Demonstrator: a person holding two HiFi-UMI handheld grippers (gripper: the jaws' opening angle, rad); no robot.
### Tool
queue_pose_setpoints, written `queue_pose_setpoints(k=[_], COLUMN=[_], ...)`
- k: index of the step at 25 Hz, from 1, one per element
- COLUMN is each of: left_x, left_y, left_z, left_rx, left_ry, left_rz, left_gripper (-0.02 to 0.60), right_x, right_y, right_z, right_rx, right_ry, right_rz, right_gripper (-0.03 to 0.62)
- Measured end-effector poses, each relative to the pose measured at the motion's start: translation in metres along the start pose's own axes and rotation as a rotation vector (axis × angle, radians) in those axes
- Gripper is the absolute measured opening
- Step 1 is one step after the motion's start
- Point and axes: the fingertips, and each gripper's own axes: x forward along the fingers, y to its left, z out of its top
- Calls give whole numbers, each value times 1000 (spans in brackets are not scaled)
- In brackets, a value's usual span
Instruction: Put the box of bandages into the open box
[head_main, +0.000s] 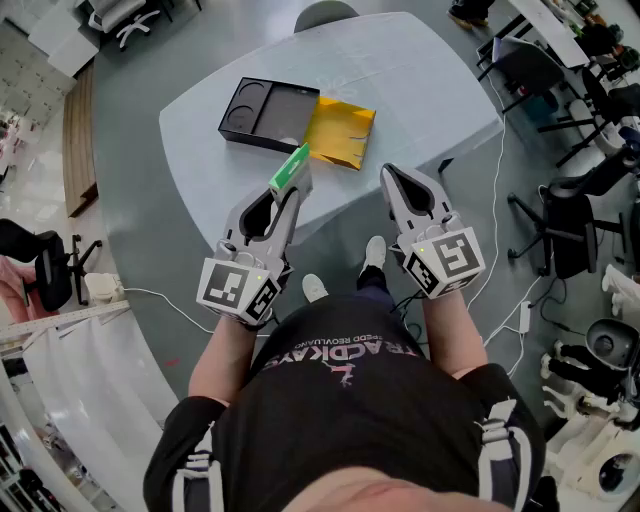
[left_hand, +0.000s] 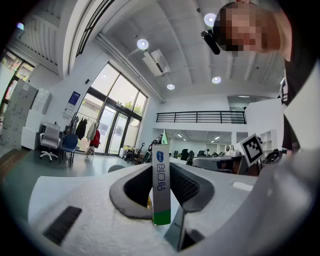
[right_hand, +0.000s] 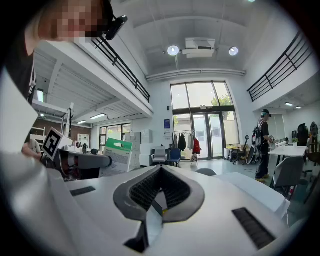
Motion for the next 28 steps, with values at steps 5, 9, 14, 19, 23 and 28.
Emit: queue_pose_setpoints(k=[5, 9, 14, 19, 23, 28], left_x=[-1, 1, 2, 5, 13, 28], left_y=[-3, -5, -8, -13, -17, -17], left_z=[-1, -1, 0, 0, 1, 1], left_rx=[1, 1, 4, 7, 16, 8], left_ry=[1, 2, -3, 2, 5, 9], left_rz=[-2, -5, -15, -25, -30, -7], left_gripper=[106, 106, 106, 106, 106, 106], right_x=[-3, -3, -4, -7, -7, 2], right_y=[-1, 0, 1, -2, -10, -26], right_z=[-1, -1, -1, -1, 0, 3], right_rx=[2, 11, 0, 4, 4, 8], right_ry=[0, -3, 3, 5, 2, 4], right_rz=[-4, 14, 24, 16, 19, 51], right_gripper=[11, 11, 11, 11, 11, 11])
